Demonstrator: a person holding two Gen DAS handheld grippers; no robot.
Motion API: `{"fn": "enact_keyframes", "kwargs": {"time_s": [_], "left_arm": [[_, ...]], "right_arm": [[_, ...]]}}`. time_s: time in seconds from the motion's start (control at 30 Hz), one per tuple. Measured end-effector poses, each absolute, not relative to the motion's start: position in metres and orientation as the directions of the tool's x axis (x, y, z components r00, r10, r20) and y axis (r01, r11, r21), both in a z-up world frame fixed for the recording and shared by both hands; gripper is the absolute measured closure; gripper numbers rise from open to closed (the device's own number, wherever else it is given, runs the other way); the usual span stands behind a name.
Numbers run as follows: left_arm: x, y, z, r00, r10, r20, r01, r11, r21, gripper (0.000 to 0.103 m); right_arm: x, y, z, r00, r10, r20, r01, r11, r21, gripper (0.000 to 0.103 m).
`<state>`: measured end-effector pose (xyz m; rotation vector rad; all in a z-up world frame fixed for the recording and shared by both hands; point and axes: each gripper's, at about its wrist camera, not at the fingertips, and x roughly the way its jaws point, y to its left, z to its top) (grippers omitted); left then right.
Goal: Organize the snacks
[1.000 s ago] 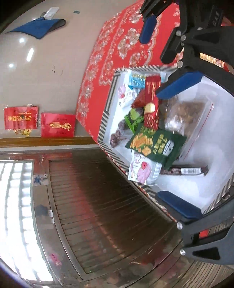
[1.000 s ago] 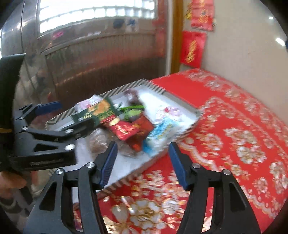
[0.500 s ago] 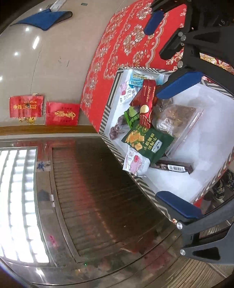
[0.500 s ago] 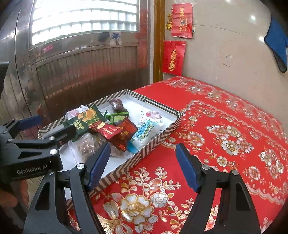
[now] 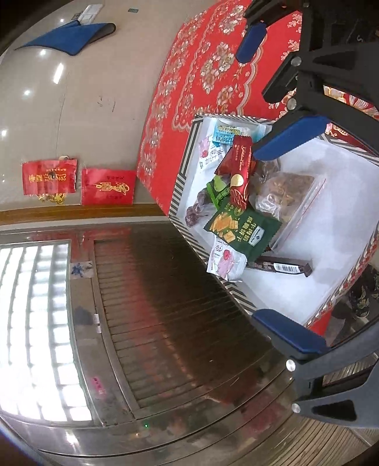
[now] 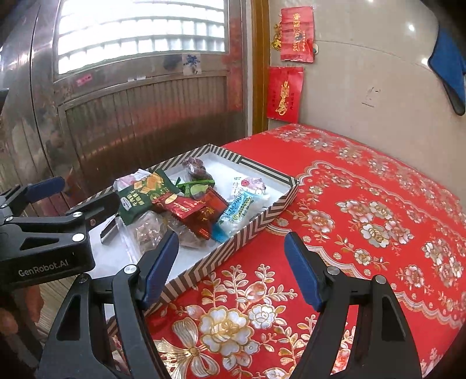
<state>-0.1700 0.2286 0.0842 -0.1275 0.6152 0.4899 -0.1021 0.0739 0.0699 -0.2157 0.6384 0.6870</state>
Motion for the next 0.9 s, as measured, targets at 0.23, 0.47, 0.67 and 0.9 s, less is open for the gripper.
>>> {"fn": "enact_keyframes", "kwargs": {"time_s": [0.23,0.47,0.67,0.9], "left_arm": [[-0.170,0.230,0.083,0.702,0.408,-0.584,-0.479,0.877,0.037,0.000],[-0.170,0.232,0.082,0.703,0.412,-0.580,-0.480,0.876,0.040,0.000],[-0.170,0.222,0.083,0.726,0.423,-0.542,-0.458,0.885,0.077,0.000],[-0.164,0.216,0.085,0.729,0.409,-0.548,-0.444,0.893,0.075,0.000]], "right_arm": [[-0.101,0.076,0.068,0.587,0.521,-0.620,-0.653,0.757,0.019,0.027],[-0.101,0.077,0.068,0.585,0.519,-0.623,-0.656,0.755,0.014,0.027],[-0.101,0.080,0.066,0.578,0.514,-0.634,-0.659,0.752,0.009,0.027],[-0.101,0.074,0.066,0.581,0.508,-0.637,-0.651,0.759,0.011,0.027]]}}
